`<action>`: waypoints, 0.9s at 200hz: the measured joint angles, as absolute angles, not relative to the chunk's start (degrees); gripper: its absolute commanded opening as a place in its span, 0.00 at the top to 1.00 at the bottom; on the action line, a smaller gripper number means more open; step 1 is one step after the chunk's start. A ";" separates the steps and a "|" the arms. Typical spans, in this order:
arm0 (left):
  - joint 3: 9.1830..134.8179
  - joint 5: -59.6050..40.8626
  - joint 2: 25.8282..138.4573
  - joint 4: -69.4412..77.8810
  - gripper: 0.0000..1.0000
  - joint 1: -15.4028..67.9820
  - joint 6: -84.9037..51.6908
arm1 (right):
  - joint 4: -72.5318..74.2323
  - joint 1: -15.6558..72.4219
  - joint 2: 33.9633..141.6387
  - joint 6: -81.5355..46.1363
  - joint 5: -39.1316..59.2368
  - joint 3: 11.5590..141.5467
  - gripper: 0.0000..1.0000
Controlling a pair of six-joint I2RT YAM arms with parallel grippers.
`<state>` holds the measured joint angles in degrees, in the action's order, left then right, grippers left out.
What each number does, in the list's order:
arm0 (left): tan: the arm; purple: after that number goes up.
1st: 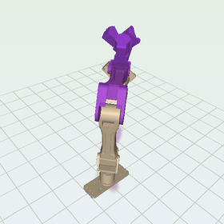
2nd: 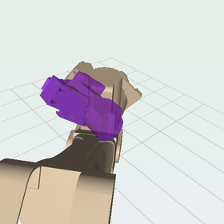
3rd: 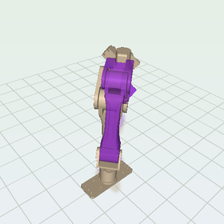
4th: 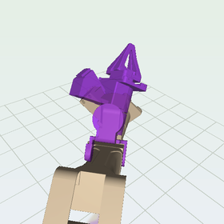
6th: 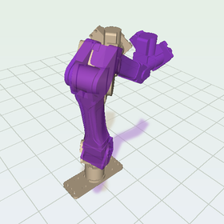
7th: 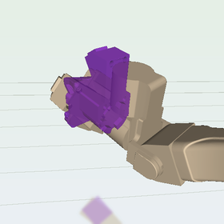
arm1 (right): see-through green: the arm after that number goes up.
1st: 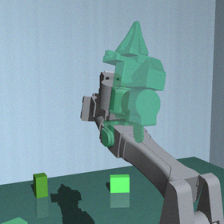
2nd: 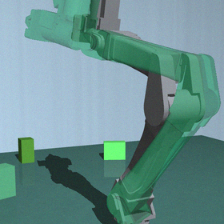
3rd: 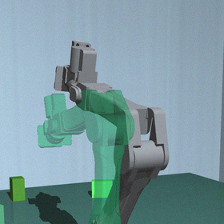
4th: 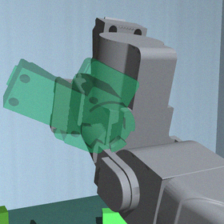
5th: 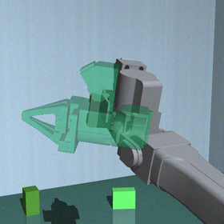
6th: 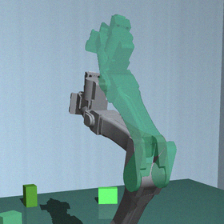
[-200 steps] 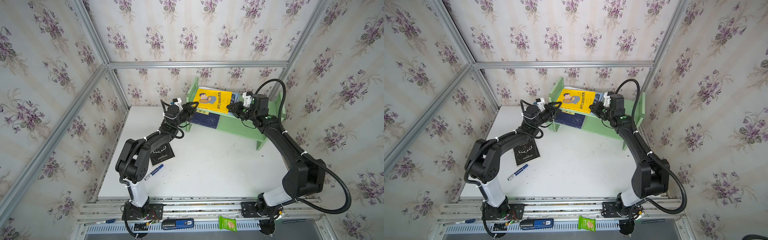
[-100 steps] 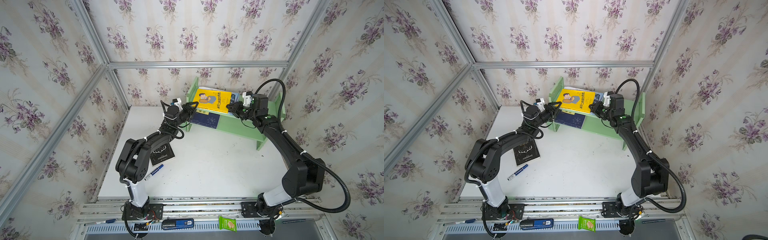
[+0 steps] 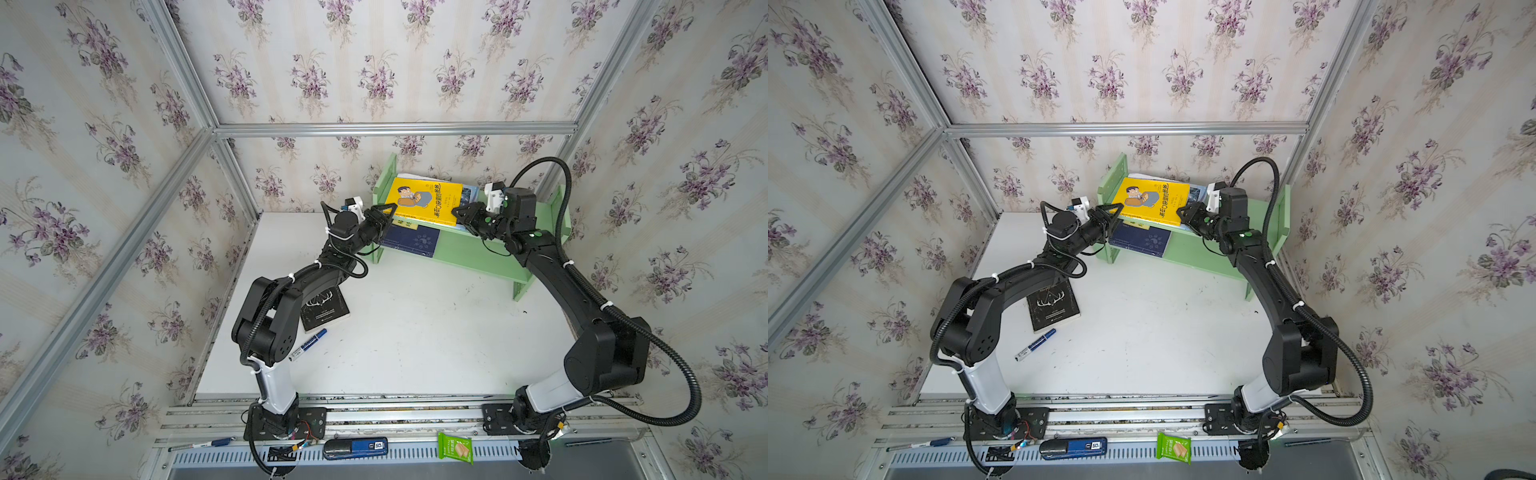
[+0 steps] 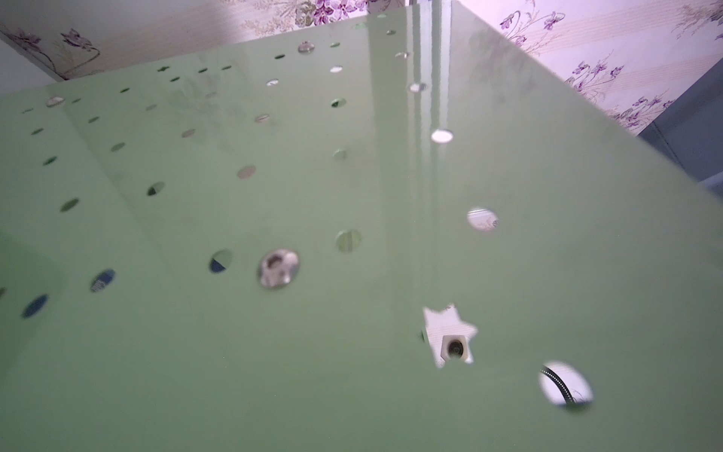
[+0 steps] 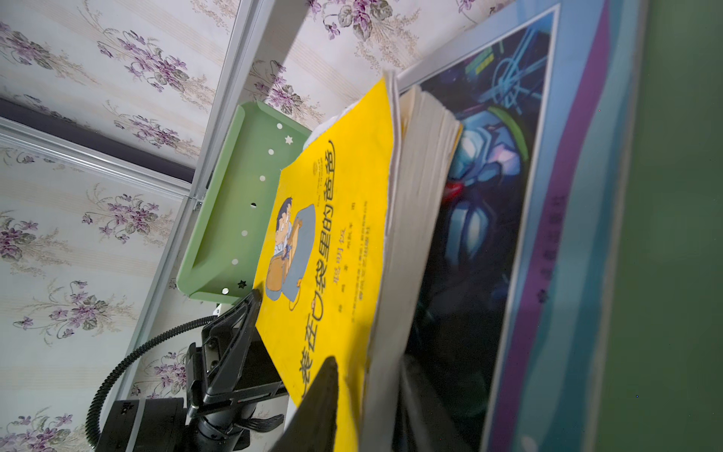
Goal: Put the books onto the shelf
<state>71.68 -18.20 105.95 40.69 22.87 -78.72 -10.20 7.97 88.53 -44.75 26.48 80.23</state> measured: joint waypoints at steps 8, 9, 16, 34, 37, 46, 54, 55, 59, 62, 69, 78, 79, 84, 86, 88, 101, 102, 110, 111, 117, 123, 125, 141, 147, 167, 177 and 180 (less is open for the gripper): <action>71.64 -18.20 105.95 40.73 0.52 22.90 -78.74 | -10.63 7.97 88.47 -44.49 26.28 80.51 0.64; 71.64 -18.20 105.95 40.75 0.52 22.90 -78.74 | -10.85 7.97 88.47 -44.47 26.24 80.58 0.64; 71.61 -18.20 105.95 40.75 0.51 22.90 -78.74 | -11.03 7.97 88.44 -44.27 25.85 80.73 0.63; 71.61 -18.26 105.95 40.71 0.47 22.92 -78.91 | -11.84 7.97 88.18 -43.88 25.04 80.99 0.63; 71.61 -18.28 105.95 40.71 0.46 22.92 -78.91 | -11.94 7.97 88.14 -43.86 24.97 80.99 0.62; 71.61 -18.33 105.95 40.60 0.44 22.94 -78.94 | -12.29 7.94 87.94 -43.59 24.58 81.01 0.62; 71.70 -18.48 106.06 40.47 0.41 22.96 -79.05 | -12.60 7.97 87.79 -43.46 24.14 81.06 0.61; 71.72 -18.50 106.08 40.47 0.41 22.96 -79.05 | -12.64 7.97 87.77 -43.46 24.12 81.06 0.61; 71.85 -18.70 106.17 40.45 0.40 22.96 -79.00 | -13.04 7.97 87.70 -43.40 24.12 81.28 0.61; 71.96 -18.87 106.21 40.32 0.39 22.96 -79.00 | -13.15 7.97 87.68 -43.40 24.14 81.34 0.60; 72.14 -19.14 106.32 40.07 0.36 23.00 -79.05 | -13.26 7.97 87.48 -43.05 23.92 81.34 0.59; 72.34 -19.46 106.37 39.72 0.33 23.09 -79.00 | -13.63 7.97 87.20 -42.98 23.77 81.34 0.57; 72.34 -19.51 106.34 39.72 0.33 23.11 -79.00 | -13.63 7.97 87.18 -42.98 23.77 81.34 0.57; 72.36 -19.77 106.30 39.57 0.31 23.20 -78.96 | -13.65 7.97 87.05 -42.78 23.77 81.34 0.56; 72.36 -19.84 106.26 39.53 0.30 23.22 -78.96 | -13.65 7.97 87.00 -42.70 23.77 81.34 0.55; 72.36 -19.90 106.21 39.44 0.30 23.27 -78.96 | -13.65 7.97 86.94 -42.59 23.79 81.34 0.55; 72.25 -20.14 105.65 39.03 0.25 23.38 -78.91 | -13.67 7.97 86.37 -42.33 24.05 81.34 0.52; 72.20 -20.16 105.54 39.03 0.24 23.40 -78.89 | -13.67 7.97 86.28 -42.28 24.12 81.34 0.52; 71.77 -20.43 104.75 39.07 0.22 23.53 -78.81 | -13.67 7.97 85.76 -41.89 24.43 81.34 0.50; 71.72 -20.43 104.68 39.07 0.22 23.53 -78.76 | -13.67 7.97 85.65 -41.85 24.47 81.34 0.50; 71.22 -20.53 103.88 39.11 0.20 23.57 -78.46 | -13.67 7.97 85.12 -41.47 24.77 81.32 0.49; 70.52 -20.53 103.02 39.31 0.16 23.59 -78.41 | -13.67 7.97 84.53 -41.10 25.02 81.30 0.47; 70.24 -20.53 102.69 39.42 0.15 23.59 -78.35 | -13.67 7.97 84.33 -40.95 25.08 81.30 0.47; 67.29 -20.49 99.48 39.48 0.10 23.57 -76.95 | -13.65 8.01 82.26 -39.86 25.32 80.97 0.43; 65.98 -20.45 98.10 39.46 0.08 23.57 -76.58 | -13.80 8.03 81.34 -39.35 25.36 80.79 0.40; 60.53 -20.05 92.42 39.35 0.02 23.55 -73.23 | -14.04 8.36 78.37 -37.19 25.45 80.34 0.36; 57.43 -19.81 88.77 39.05 0.01 23.55 -71.20 | -14.66 8.62 76.90 -35.99 25.45 80.12 0.34; 56.64 -19.77 87.83 39.00 0.01 23.53 -70.59 | -14.85 8.69 76.55 -35.68 25.45 80.07 0.33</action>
<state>56.64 -19.77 87.83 39.00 23.53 -70.59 -14.85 8.69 76.55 -35.68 25.45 80.07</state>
